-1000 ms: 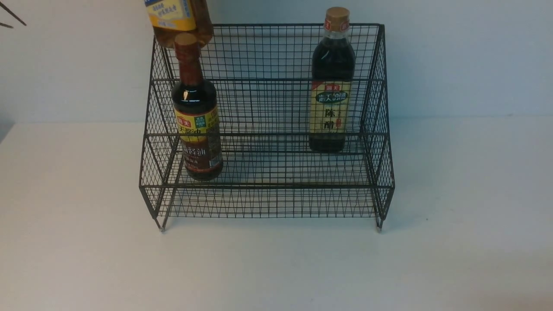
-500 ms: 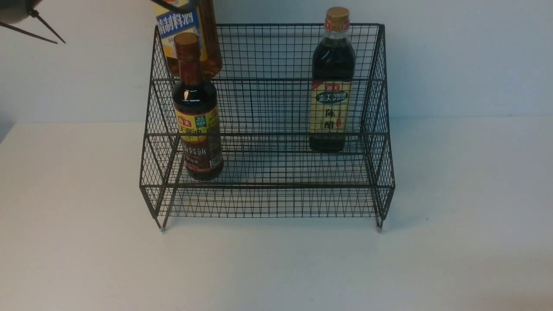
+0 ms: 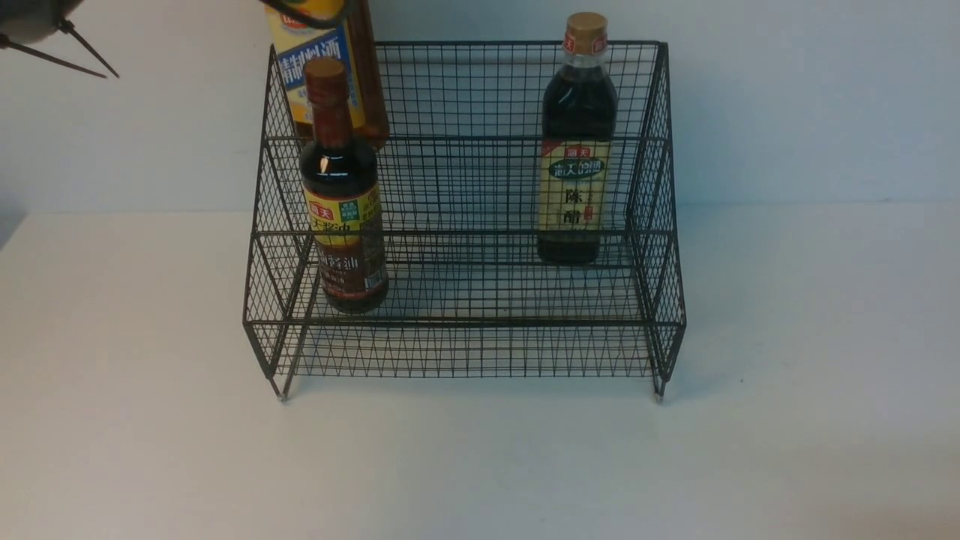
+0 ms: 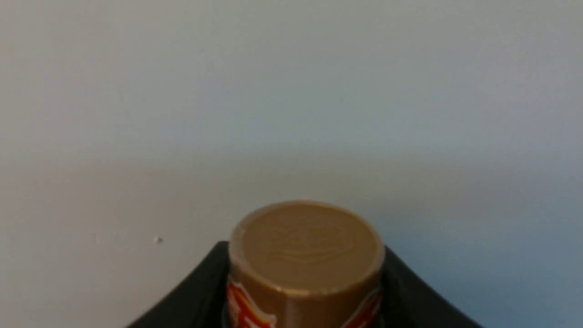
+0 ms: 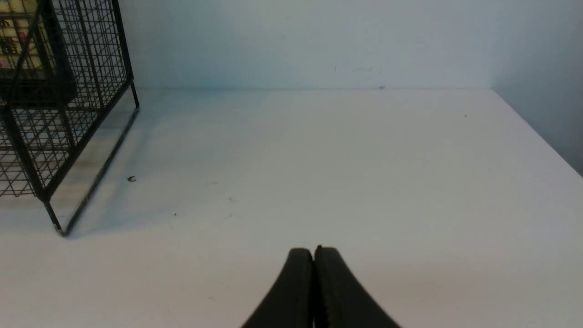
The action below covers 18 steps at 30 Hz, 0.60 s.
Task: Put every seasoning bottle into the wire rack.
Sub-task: Use the left arm to put the condiment bottle back on the shelf
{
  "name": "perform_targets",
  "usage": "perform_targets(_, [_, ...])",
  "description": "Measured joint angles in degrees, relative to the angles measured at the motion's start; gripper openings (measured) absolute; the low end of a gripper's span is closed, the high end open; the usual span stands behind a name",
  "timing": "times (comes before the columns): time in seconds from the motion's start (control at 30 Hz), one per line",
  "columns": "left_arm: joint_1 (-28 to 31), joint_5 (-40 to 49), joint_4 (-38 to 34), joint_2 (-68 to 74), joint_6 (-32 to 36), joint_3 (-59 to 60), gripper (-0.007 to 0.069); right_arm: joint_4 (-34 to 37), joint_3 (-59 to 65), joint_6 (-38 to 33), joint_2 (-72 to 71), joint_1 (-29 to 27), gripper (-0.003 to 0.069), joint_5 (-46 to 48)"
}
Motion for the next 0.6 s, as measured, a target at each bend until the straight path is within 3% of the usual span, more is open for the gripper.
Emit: perform_targets(0.6, [-0.43,14.88,-0.39,1.00,-0.42,0.00,0.0316,0.00,0.00,0.00,0.00,0.00,-0.0015,0.00])
